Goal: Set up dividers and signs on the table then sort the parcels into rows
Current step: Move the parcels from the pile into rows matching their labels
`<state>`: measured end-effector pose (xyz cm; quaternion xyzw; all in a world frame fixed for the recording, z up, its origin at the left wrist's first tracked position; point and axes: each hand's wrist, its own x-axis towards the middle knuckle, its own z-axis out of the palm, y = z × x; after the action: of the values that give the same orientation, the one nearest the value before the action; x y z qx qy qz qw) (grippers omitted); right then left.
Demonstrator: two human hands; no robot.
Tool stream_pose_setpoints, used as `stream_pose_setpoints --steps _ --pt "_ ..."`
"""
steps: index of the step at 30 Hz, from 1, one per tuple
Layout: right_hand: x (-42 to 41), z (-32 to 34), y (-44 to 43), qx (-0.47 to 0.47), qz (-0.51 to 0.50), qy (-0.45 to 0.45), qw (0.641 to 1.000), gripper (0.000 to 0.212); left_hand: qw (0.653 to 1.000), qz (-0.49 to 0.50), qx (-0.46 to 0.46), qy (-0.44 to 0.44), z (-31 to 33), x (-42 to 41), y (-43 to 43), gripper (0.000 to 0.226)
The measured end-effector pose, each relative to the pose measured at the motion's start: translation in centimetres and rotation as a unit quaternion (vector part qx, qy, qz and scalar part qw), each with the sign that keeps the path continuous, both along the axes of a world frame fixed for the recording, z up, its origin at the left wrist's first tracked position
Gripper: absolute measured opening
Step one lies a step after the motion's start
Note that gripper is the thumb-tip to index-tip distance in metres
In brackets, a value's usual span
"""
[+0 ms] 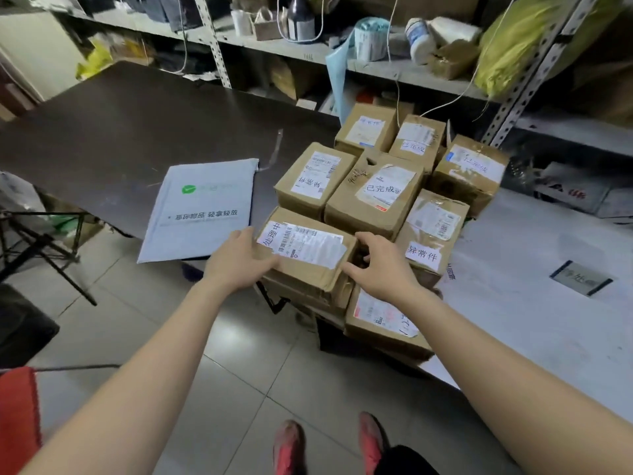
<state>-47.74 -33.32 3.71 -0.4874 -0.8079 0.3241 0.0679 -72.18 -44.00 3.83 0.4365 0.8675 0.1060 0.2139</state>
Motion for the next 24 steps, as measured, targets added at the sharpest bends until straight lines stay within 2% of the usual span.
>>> stream_pose_setpoints --steps 2,5,9,13,16,21,24 --pt "-1.1 -0.6 -0.9 -0.038 -0.06 0.012 0.997 0.081 0.998 -0.002 0.018 -0.053 -1.2 -1.3 0.2 0.075" --pt "-2.8 -1.2 -2.4 -0.1 -0.134 0.053 0.984 0.075 0.989 -0.008 0.04 -0.142 -2.6 -2.9 0.6 0.057" --pt "-4.8 -1.1 -4.3 -0.121 -0.206 0.104 0.965 0.068 0.969 -0.007 0.081 -0.232 -3.9 -3.6 0.1 0.052" --pt "-5.6 -0.3 -5.7 -0.117 -0.244 0.129 0.954 0.07 0.964 -0.014 0.132 -0.231 -3.2 -3.7 -0.4 0.042" --pt "-4.7 0.7 -6.4 -0.106 -0.261 0.154 0.947 0.071 0.96 -0.025 0.172 -0.221 -1.4 -3.6 -0.5 0.045" --pt "-1.5 3.0 -7.4 -0.099 -0.292 0.223 0.925 0.06 0.949 -0.064 0.221 -0.217 2.3 -1.0 0.0 0.049" --pt "2.2 4.9 -7.9 -0.082 -0.313 0.252 0.912 0.054 0.941 -0.099 0.238 -0.221 4.8 2.8 0.6 0.044"
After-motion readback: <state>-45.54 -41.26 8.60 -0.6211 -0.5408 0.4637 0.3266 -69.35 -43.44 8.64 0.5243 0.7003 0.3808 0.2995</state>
